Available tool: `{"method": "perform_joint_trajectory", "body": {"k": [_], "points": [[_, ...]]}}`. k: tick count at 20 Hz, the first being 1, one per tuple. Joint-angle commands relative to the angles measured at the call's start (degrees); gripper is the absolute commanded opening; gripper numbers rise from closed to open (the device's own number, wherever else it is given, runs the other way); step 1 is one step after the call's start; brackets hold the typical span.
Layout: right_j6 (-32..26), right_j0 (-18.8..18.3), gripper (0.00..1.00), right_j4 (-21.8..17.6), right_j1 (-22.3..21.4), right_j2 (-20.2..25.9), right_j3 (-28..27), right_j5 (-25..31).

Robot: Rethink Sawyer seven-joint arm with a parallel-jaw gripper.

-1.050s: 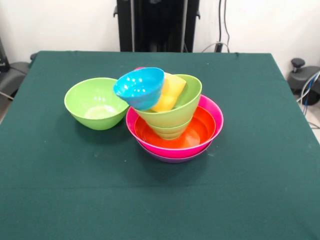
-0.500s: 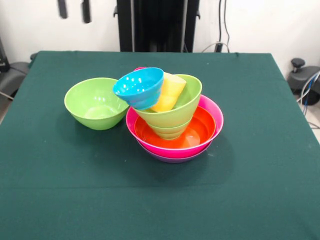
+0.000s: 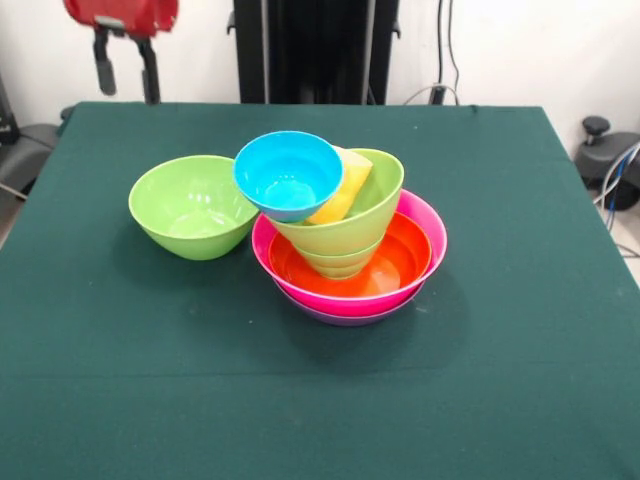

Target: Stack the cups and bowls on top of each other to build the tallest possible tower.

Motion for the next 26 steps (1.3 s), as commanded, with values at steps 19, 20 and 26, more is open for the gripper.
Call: {"method": "perform_joint_trajectory", "body": {"k": [19,20,26], "points": [[-5.07,1.86,1.00,-16.00,13.28,-3.58,-2.18,-9.63],[-4.95,1.81,1.00,-16.82,14.25,-3.94,-2.64,-10.28],[-3.03,2.55,1.00,-19.75,16.02,-5.27,-3.51,-12.69]]}}
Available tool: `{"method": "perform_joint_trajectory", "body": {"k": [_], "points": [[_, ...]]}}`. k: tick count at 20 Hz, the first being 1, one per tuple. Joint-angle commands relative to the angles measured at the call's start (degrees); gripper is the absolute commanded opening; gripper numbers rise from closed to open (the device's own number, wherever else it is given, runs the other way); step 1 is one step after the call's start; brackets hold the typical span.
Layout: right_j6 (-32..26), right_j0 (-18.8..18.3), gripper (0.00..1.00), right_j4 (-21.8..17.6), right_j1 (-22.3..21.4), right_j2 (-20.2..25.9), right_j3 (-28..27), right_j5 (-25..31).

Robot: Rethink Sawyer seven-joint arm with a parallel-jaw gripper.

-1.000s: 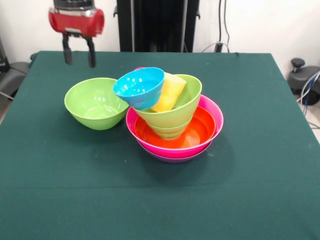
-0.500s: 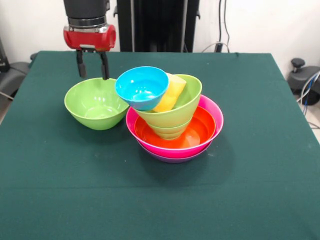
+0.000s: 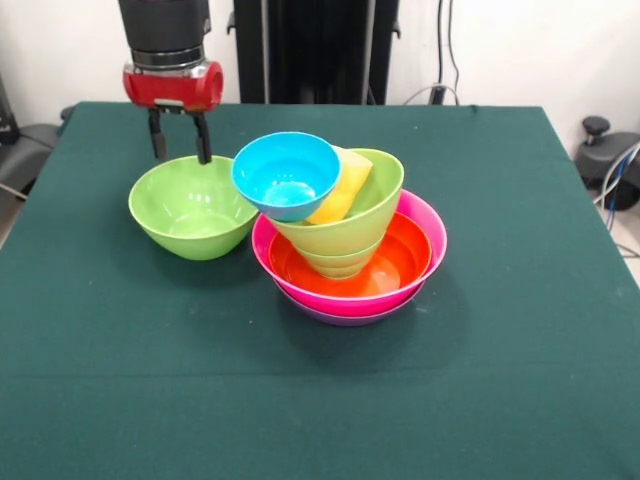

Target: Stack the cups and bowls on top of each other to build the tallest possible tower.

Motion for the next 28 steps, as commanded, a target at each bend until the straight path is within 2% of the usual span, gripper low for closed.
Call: {"method": "perform_joint_trajectory", "body": {"k": [1,7,11,16,22,24,28], "points": [[-2.84,2.16,1.00,-7.28,3.36,-3.08,-3.65,-4.47],[0.52,5.41,1.00,-10.01,6.13,-6.60,-5.80,-7.22],[-5.18,0.30,1.00,-7.23,5.95,-2.15,-4.03,-4.33],[-8.82,-3.41,1.00,-6.20,4.76,0.57,-2.50,-2.31],[-10.44,-6.29,1.00,-4.63,2.25,3.47,-0.43,-0.06],[-10.89,-7.19,1.00,-2.70,0.14,5.09,1.05,1.48],[-11.05,-7.27,1.00,-0.97,-1.86,6.56,1.66,3.56]]}}
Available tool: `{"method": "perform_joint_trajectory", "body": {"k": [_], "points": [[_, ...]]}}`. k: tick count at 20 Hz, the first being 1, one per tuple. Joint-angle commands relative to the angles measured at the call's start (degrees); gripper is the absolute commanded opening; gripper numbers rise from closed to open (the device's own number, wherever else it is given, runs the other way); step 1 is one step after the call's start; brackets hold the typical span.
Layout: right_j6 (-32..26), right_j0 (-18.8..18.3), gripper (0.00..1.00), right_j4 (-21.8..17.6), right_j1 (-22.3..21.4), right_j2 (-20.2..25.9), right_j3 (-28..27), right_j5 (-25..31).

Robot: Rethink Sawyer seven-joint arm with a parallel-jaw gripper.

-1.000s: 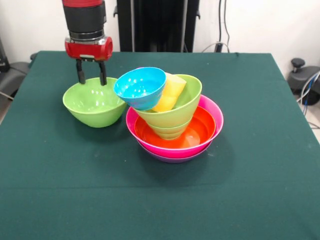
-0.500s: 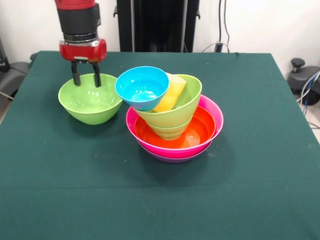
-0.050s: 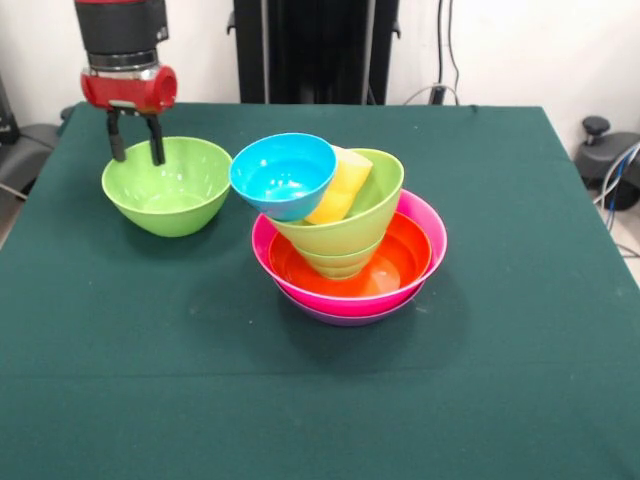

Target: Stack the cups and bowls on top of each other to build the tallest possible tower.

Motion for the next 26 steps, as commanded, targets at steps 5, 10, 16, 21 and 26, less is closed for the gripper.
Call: {"method": "perform_joint_trajectory", "body": {"k": [5,10,16,21,26], "points": [[-11.41,0.85,1.00,2.58,-3.42,6.50,1.42,8.08],[-11.11,1.07,1.00,1.99,-3.26,6.23,0.99,7.97],[-7.22,4.01,1.00,-3.91,1.80,1.27,-2.27,3.29],[-6.98,4.16,1.00,-6.47,5.23,0.05,-4.56,1.45],[-7.67,2.99,1.00,-8.52,9.30,0.15,-7.12,0.39]]}}
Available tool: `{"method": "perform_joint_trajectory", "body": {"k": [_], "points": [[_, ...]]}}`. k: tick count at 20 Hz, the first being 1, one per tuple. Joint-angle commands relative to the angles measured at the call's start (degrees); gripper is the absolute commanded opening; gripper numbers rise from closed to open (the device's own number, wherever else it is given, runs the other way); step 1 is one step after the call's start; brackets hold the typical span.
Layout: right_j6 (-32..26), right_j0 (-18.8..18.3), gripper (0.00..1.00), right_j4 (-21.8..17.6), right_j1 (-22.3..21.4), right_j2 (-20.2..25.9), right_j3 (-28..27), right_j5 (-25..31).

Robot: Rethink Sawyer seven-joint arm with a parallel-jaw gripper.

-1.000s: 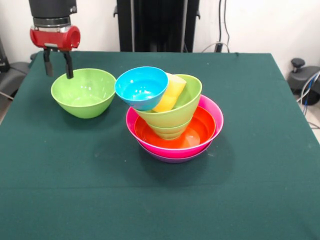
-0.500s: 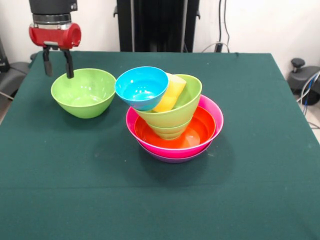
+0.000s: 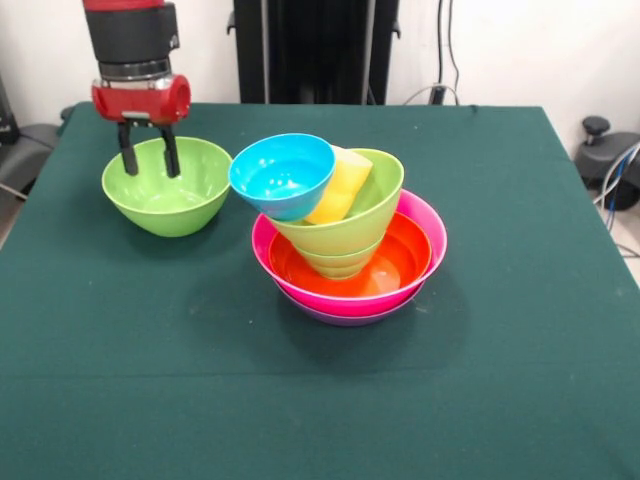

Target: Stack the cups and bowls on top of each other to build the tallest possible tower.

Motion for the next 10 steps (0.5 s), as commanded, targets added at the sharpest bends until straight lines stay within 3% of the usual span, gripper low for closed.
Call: {"method": "perform_joint_trajectory", "body": {"k": [1,10], "points": [[-8.38,0.44,1.00,-5.87,7.02,-1.26,-5.23,0.12],[-11.11,-2.90,1.00,3.90,-6.27,5.60,3.55,7.79]]}}
